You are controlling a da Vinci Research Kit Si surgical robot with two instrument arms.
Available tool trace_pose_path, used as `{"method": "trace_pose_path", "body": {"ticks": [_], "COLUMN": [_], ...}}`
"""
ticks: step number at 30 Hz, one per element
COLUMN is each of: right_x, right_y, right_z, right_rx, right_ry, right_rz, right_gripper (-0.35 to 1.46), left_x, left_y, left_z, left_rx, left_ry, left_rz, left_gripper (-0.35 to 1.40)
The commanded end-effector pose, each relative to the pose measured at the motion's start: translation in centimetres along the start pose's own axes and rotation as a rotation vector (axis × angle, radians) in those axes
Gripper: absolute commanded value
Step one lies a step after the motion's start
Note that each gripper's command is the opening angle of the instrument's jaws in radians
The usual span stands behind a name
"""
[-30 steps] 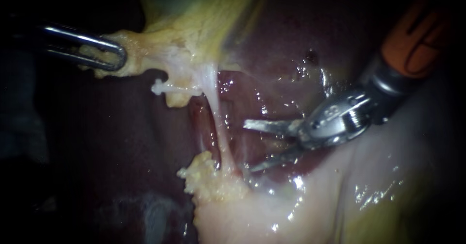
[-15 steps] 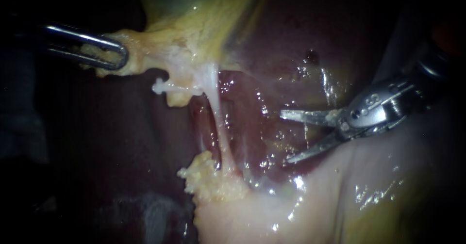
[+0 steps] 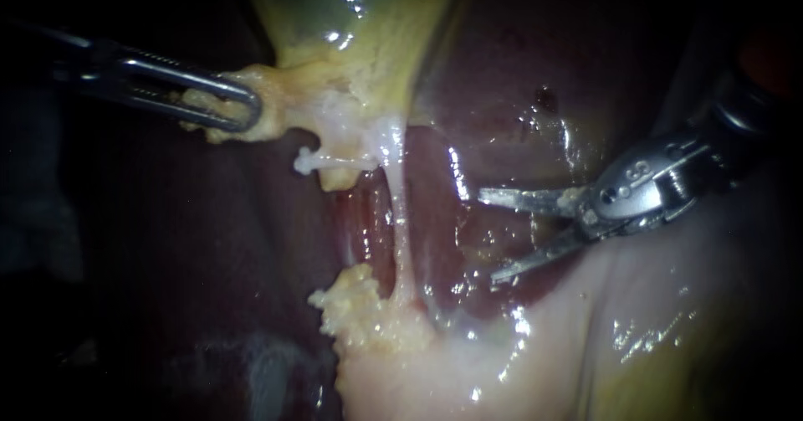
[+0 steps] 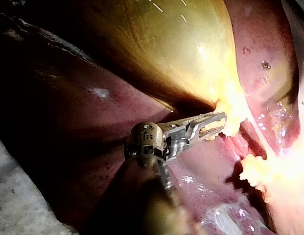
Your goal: Go back from the cut left tube
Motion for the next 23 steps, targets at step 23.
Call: {"method": "trace_pose_path", "body": {"ticks": [23], "right_x": [-0.01], "right_y": [0.03], "right_z": [0.02], "right_rx": [-0.003], "right_ry": [-0.002], "right_rz": [0.002], "right_gripper": [1.42], "left_x": [0.01], "left_y": [-0.17], "left_z": [0.39], "left_rx": [0.01], "left_ry": [-0.034], "left_rz": [0.009], "left_gripper": [-0.35]}}
